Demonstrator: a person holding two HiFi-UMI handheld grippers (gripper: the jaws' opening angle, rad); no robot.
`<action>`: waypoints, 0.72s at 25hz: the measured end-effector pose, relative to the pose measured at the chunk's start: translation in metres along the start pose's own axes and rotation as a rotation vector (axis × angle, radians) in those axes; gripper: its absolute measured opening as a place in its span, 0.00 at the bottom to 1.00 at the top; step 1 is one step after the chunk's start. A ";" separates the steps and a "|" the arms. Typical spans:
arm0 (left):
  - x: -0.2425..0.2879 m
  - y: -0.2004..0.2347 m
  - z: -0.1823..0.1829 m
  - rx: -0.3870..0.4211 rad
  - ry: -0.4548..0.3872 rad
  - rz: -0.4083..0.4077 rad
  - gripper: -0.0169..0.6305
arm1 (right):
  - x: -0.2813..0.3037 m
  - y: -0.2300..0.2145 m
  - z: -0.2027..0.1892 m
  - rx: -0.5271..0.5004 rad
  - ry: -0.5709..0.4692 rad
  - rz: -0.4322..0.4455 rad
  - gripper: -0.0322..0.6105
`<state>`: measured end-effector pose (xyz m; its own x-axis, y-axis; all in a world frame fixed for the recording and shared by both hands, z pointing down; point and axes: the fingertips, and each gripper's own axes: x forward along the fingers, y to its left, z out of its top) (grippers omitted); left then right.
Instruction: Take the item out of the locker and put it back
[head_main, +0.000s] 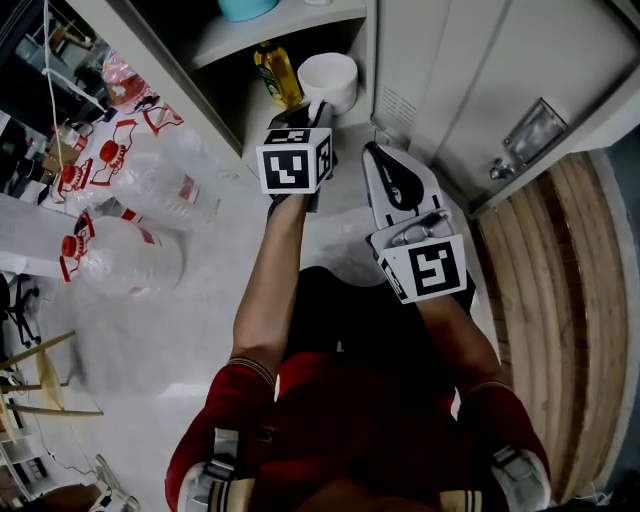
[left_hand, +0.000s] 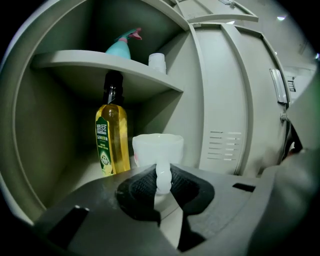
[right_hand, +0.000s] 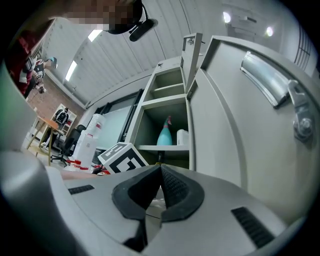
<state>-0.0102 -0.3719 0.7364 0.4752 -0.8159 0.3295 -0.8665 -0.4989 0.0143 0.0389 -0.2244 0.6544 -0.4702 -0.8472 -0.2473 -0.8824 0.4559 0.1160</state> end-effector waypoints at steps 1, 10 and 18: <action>0.002 0.000 0.001 0.002 0.005 0.000 0.11 | 0.000 -0.001 0.000 0.003 -0.003 0.002 0.05; 0.018 0.000 0.006 0.005 0.036 0.005 0.11 | 0.000 -0.012 -0.004 0.021 -0.005 0.001 0.05; 0.028 0.003 0.008 0.004 0.070 -0.002 0.11 | 0.002 -0.009 -0.006 0.023 -0.004 0.012 0.05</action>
<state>0.0012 -0.3986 0.7384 0.4647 -0.7927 0.3944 -0.8650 -0.5017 0.0109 0.0462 -0.2317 0.6589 -0.4810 -0.8405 -0.2495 -0.8760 0.4726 0.0966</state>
